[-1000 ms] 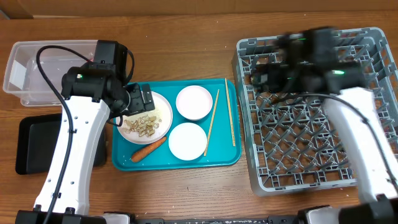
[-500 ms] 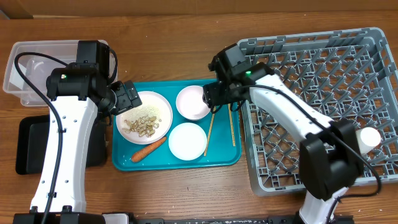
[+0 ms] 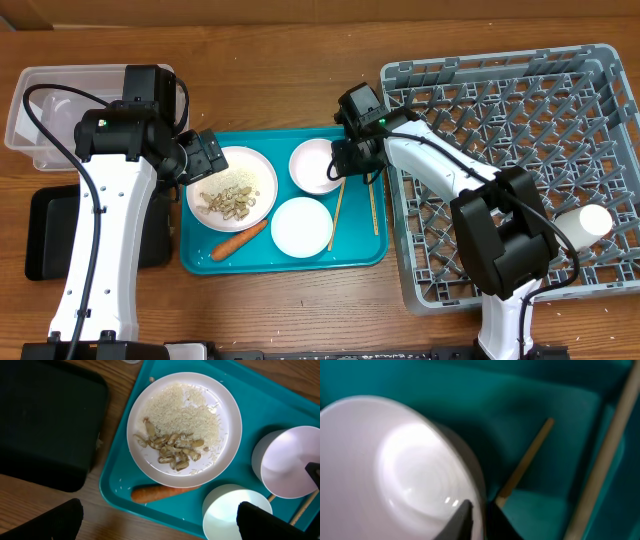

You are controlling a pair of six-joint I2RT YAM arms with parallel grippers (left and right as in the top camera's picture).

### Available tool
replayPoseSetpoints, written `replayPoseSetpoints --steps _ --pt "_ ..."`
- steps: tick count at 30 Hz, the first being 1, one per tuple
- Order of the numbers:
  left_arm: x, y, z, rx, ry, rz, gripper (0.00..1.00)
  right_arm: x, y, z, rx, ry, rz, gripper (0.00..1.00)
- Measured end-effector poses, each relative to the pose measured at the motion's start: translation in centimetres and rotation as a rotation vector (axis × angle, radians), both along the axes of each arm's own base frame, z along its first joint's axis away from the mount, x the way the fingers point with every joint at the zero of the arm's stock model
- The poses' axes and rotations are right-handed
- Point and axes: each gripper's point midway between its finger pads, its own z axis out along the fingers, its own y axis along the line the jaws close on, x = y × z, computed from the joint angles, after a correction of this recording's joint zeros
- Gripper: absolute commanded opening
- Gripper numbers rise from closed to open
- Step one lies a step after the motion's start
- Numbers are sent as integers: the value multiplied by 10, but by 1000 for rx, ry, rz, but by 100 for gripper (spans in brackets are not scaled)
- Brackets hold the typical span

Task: Sort waste into correct bins and load items into the dishwasher
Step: 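Reach right gripper to the pink bowl, grasp and lift it, then set the pink bowl in the rack's upper right and release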

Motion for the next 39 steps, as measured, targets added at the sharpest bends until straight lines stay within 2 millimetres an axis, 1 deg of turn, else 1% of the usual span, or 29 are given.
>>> replayPoseSetpoints --steps 1,3,5,7,11,13,15,17,18,19,20,22,24,25,27,29,30,32,33,34,36,39 --pt "0 0 0 0 0 0 100 0 -1 0 -3 1 -3 4" --pt "0 0 0 0 0 0 100 0 -3 3 -12 10 -5 4" --pt "0 0 0 0 0 0 100 4 -6 12 -24 7 -13 4" --pt "0 0 0 0 0 0 100 15 -12 27 -40 -13 -32 4" --pt "0 0 0 1 0 0 100 46 -36 73 -73 -95 -80 4" --pt "0 1 0 6 0 2 100 59 -54 100 -94 -152 -117 4" --pt "0 3 0 18 -1 4 100 74 -79 134 -124 -241 -175 4" --pt "1 6 1 31 -4 8 100 86 -110 166 -169 -334 -248 4" --pt "2 6 1 37 -9 9 100 90 -124 178 -192 -368 -282 4" --pt "4 7 1 41 -17 10 100 94 -147 192 -232 -409 -337 4" --pt "6 8 2 43 -27 11 100 96 -165 202 -270 -438 -381 4" --pt "13 9 4 49 -54 13 100 100 -212 216 -371 -481 -489 4" --pt "21 9 7 53 -89 15 100 99 -260 222 -494 -498 -598 4" --pt "26 9 8 53 -110 16 100 97 -281 224 -548 -500 -642 4" --pt "34 9 12 53 -149 17 100 88 -329 233 -680 -507 -757 4" --pt "43 10 15 54 -187 19 100 75 -372 243 -799 -509 -867 4" --pt "48 10 18 55 -208 20 100 66 -394 249 -859 -510 -934 4" --pt "51 10 19 55 -223 20 100 51 -425 257 -951 -504 -1030 4" --pt "52 10 20 55 -226 20 100 37 -449 259 -1025 -491 -1098 4" --pt "52 10 20 55 -226 21 100 33 -455 259 -1044 -486 -1116 4" --pt "52 10 20 57 -227 21 100 17 -478 255 -1122 -464 -1176 4" --pt "52 10 20 57 -226 21 100 -7 -507 243 -1249 -417 -1240 4"
